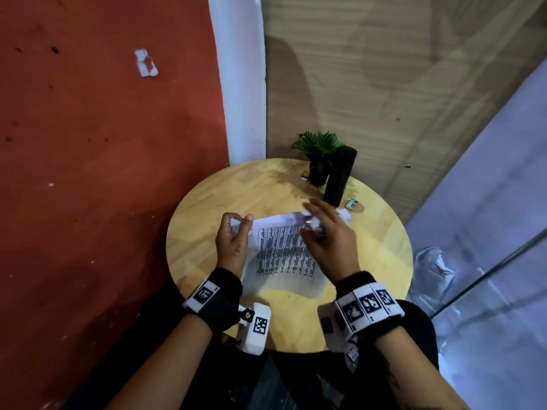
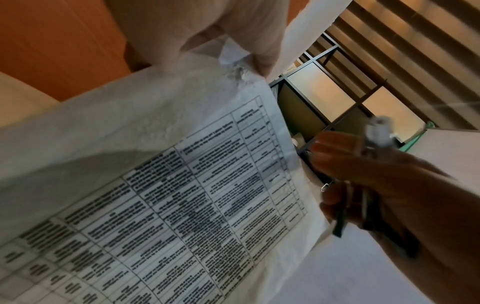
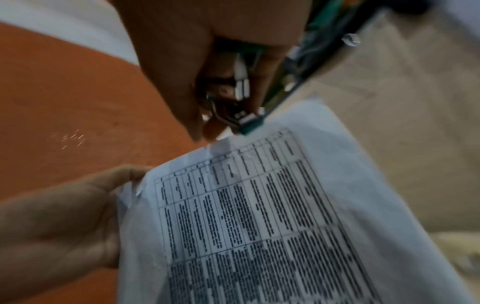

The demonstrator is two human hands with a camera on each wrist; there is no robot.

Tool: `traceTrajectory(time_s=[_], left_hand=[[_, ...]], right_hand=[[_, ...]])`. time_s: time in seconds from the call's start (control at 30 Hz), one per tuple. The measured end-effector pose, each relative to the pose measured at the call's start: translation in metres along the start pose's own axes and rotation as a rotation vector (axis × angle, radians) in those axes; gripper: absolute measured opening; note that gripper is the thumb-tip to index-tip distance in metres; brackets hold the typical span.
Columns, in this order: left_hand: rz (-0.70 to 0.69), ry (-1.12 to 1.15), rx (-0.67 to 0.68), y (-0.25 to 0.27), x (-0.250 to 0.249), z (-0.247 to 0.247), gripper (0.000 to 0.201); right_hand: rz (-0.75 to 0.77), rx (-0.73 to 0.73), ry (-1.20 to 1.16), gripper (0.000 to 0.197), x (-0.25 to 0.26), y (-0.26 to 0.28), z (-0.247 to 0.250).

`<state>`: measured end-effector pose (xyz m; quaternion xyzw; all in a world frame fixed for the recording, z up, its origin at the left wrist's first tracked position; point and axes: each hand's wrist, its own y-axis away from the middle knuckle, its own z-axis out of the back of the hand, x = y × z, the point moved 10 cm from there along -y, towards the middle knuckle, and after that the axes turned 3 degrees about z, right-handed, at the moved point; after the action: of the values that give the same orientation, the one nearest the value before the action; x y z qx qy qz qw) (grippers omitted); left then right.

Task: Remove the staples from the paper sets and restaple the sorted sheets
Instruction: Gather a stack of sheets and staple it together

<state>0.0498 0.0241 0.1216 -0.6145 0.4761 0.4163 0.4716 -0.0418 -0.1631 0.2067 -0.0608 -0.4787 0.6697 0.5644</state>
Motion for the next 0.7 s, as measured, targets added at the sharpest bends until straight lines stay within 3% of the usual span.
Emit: traceTrajectory(time_s=[0.07, 0.17, 0.33, 0.5, 0.7], left_hand=[[0.009, 0.000, 0.012, 0.000, 0.001, 0.000, 0.021], [0.009, -0.019, 0.035, 0.000, -0.001, -0.001, 0.027], [-0.046, -0.074, 0.151, 0.003, -0.005, 0.002, 0.039], [-0.165, -0.313, 0.275, -0.003, -0.013, 0.011, 0.021], [-0.278, -0.441, 0.317, -0.006, -0.028, 0.008, 0.014]], right_hand=[[0.064, 0.228, 0.169, 0.046, 0.008, -0.006, -0.029], [-0.018, 0.354, 0.251, 0.038, -0.004, -0.008, -0.046], [-0.049, 0.337, 0.264, 0.018, -0.001, -0.015, -0.045], [-0.078, 0.330, 0.246, 0.013, -0.001, -0.017, -0.044], [-0.083, 0.278, 0.184, 0.015, -0.002, -0.015, -0.042]])
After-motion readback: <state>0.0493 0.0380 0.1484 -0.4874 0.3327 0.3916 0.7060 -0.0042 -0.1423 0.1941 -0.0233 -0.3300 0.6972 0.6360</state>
